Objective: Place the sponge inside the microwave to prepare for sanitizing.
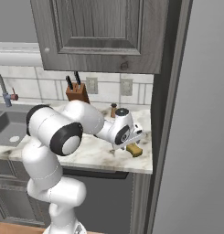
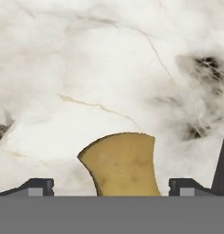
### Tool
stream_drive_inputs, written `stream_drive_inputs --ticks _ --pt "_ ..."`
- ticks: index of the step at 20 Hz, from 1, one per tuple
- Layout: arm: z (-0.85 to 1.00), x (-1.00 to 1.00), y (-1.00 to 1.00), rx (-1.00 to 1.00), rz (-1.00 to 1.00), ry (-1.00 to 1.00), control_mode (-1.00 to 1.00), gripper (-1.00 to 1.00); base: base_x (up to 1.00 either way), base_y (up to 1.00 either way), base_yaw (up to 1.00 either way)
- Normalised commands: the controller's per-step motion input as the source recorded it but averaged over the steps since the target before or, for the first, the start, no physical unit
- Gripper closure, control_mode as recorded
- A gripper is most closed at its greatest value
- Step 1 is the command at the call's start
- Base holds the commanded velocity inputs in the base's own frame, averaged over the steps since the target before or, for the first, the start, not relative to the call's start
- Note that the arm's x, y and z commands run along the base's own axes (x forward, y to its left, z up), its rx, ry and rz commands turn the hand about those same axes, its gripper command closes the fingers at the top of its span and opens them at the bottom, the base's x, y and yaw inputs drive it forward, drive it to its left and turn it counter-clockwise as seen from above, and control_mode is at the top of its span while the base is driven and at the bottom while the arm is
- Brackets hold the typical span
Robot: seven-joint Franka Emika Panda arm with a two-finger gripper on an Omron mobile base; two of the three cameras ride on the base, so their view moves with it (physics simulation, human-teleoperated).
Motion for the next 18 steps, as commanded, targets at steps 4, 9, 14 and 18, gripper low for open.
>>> stream_drive_inputs --ticks 4,9,14,18 --pt "-0.08 0.01 -0.14 0.0 0.0 0.0 -1.0 -1.0 0.0 0.0 0.0" --pt "-0.08 0.04 0.0 0.0 0.0 0.0 -1.0 -1.0 0.0 0.0 0.0" --pt "-0.13 0.07 0.0 0.0 0.0 0.0 -1.0 -1.0 0.0 0.0 0.0" --pt "-0.15 0.07 0.0 0.0 0.0 0.0 -1.0 -1.0 0.0 0.0 0.0"
